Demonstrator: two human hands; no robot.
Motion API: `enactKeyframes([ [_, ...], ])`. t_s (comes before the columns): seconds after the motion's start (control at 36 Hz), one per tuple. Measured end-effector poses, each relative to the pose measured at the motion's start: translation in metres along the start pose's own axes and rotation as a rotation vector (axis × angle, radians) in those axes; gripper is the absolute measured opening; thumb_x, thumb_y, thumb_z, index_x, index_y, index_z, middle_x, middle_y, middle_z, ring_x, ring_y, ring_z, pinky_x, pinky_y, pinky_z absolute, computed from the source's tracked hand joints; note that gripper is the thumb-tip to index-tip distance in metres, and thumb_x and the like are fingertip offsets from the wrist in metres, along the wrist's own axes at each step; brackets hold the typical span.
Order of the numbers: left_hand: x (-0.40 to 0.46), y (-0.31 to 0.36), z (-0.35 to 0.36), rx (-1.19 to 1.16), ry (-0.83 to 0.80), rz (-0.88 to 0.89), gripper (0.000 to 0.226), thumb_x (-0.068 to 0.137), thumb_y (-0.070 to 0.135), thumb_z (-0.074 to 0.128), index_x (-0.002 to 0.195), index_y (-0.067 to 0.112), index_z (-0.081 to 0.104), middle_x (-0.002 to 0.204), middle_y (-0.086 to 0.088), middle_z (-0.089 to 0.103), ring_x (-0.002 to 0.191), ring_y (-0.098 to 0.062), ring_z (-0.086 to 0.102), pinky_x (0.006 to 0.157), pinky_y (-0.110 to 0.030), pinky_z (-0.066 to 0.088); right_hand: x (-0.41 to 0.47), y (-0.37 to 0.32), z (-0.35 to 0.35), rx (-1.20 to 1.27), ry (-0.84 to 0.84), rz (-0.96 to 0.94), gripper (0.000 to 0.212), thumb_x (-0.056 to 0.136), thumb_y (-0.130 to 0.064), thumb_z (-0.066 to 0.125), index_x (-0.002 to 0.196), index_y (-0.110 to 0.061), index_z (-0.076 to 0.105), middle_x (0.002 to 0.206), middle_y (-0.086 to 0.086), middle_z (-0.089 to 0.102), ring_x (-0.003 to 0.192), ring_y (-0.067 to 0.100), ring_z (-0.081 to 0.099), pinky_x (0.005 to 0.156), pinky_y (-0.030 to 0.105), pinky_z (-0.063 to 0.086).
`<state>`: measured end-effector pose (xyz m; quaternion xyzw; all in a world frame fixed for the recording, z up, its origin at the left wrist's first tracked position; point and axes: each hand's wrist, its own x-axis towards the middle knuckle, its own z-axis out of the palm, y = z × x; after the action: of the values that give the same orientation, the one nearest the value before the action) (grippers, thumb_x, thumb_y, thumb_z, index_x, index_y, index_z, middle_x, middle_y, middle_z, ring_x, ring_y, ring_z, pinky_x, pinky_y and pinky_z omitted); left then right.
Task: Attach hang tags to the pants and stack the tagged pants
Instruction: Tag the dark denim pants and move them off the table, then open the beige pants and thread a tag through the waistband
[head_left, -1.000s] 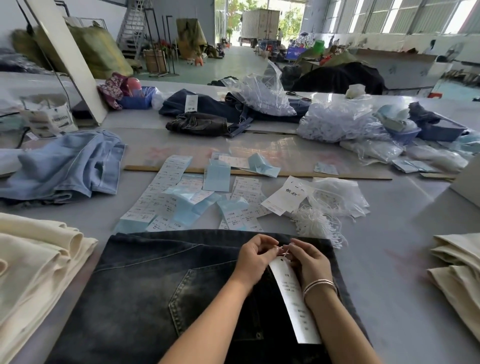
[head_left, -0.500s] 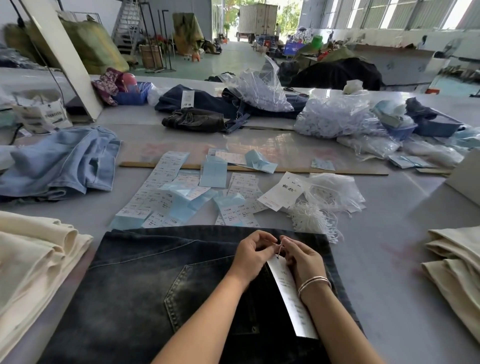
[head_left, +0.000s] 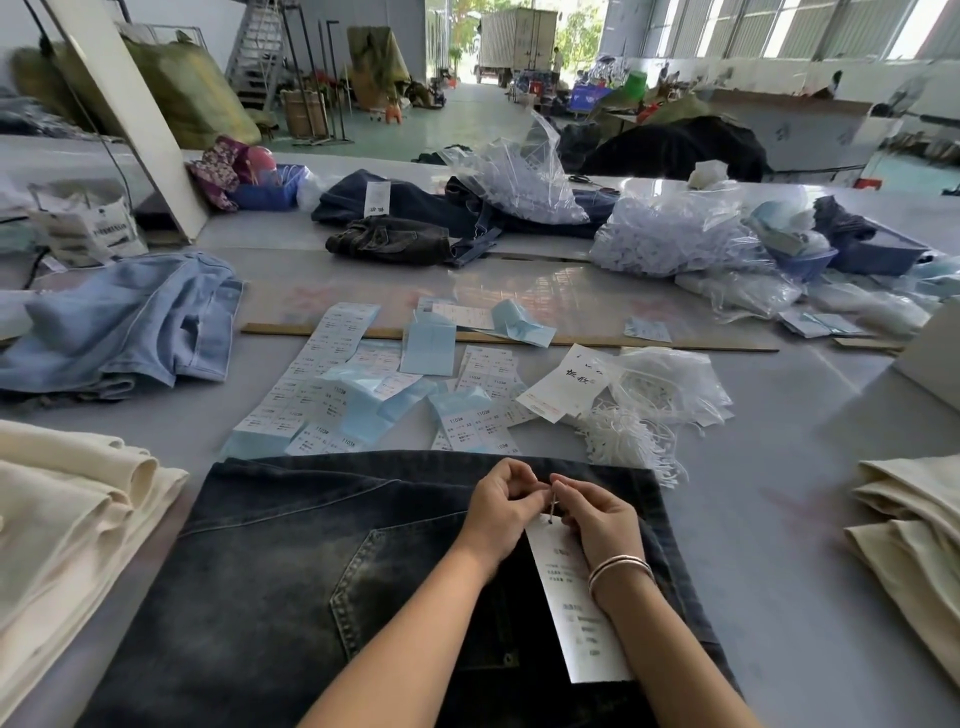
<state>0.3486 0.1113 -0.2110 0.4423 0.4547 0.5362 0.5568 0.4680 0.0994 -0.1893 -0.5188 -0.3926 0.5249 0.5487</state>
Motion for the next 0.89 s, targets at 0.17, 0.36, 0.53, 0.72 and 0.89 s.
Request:
enactKeyframes([
  [0.17,-0.001,0.002,-0.005,0.031,0.017,-0.044,0.027,0.083,-0.006,0.066,0.083,0.014,0.048,0.078,-0.006,0.071,0.072,-0.014,0.067,0.069,-0.022,0.051,-0.001,0.002,0.003,-0.089,-0.031,-0.054,0.011,0.084,0.000,0.066,0.086,-0.007,0.074,0.064,-0.003,0.070,0.052,-0.002,0.057,0.053,0.010,0.044],
  [0.36,-0.010,0.011,0.000,0.098,-0.009,-0.058,0.023,0.085,0.007,0.071,0.100,0.018,0.057,0.101,0.004,0.072,0.097,-0.005,0.067,0.086,-0.022,0.053,-0.002,0.005,-0.004,-0.046,0.016,-0.089,0.016,0.085,0.005,0.061,0.084,-0.008,0.071,0.059,-0.003,0.066,0.050,0.001,0.055,0.050,0.013,0.044],
  [0.53,-0.040,0.039,-0.045,0.369,0.154,0.085,0.022,0.088,0.014,0.067,0.103,0.029,0.063,0.106,0.014,0.066,0.108,-0.003,0.061,0.088,-0.014,0.048,0.008,0.007,-0.011,0.198,0.140,-0.002,0.030,0.088,0.014,0.045,0.084,-0.007,0.066,0.050,-0.002,0.055,0.044,0.006,0.047,0.045,0.014,0.041],
  [0.72,-0.094,0.059,-0.200,1.178,0.825,-0.304,0.059,0.084,0.026,0.067,0.136,0.008,0.046,0.145,-0.018,0.038,0.130,-0.038,0.038,0.104,-0.050,0.036,0.009,0.012,-0.008,0.153,0.102,-0.017,0.031,0.089,0.012,0.043,0.080,-0.007,0.066,0.050,-0.004,0.056,0.043,0.004,0.047,0.044,0.013,0.041],
  [0.89,-0.134,0.056,-0.266,1.028,0.751,-0.583,0.074,0.082,0.028,0.072,0.135,-0.008,0.037,0.135,-0.030,0.048,0.122,-0.044,0.048,0.099,-0.043,0.040,0.004,0.008,-0.005,0.046,0.062,-0.023,0.031,0.089,0.012,0.046,0.078,-0.009,0.067,0.051,-0.005,0.058,0.042,0.002,0.047,0.044,0.011,0.041],
])
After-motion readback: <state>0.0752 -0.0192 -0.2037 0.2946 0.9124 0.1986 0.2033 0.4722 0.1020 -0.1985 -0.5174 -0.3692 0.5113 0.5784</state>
